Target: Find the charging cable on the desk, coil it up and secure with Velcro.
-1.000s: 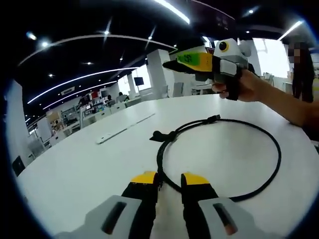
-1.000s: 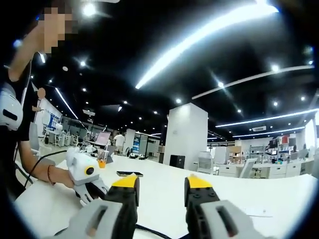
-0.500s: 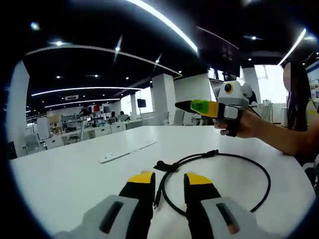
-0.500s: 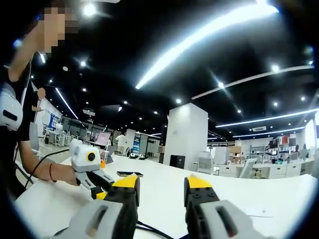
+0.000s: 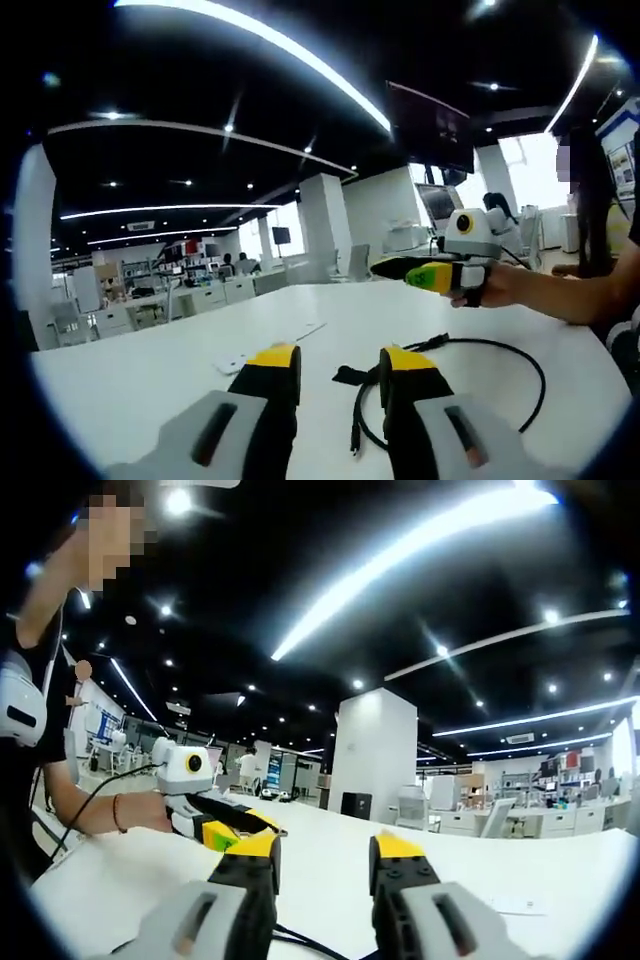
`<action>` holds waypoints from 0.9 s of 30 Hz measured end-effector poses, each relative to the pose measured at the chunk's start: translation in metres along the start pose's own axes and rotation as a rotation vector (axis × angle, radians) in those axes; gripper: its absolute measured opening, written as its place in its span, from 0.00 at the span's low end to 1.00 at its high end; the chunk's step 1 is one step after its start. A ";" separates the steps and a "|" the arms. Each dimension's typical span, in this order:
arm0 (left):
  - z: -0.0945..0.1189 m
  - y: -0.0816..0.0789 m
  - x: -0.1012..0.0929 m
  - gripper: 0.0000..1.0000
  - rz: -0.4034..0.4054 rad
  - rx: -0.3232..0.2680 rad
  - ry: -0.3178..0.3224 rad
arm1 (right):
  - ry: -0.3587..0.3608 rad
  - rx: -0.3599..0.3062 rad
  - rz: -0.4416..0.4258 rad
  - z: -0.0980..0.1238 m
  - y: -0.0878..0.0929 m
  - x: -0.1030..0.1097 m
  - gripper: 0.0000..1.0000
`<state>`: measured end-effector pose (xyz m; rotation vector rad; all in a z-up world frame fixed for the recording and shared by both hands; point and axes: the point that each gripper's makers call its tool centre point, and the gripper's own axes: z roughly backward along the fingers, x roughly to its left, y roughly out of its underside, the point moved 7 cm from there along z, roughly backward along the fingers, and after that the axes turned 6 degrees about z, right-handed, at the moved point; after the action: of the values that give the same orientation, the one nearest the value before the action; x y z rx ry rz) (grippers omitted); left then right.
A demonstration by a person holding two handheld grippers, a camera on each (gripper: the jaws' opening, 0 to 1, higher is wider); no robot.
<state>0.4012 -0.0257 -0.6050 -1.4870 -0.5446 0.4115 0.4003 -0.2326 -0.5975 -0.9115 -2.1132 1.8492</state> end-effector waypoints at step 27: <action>0.025 0.013 0.014 0.41 0.119 -0.080 -0.013 | -0.073 0.049 -0.035 -0.007 0.013 0.012 0.40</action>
<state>0.3996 0.0033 -0.6165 -1.5996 -0.4890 0.4981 0.3982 -0.2195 -0.6114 -0.8028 -2.1017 1.9363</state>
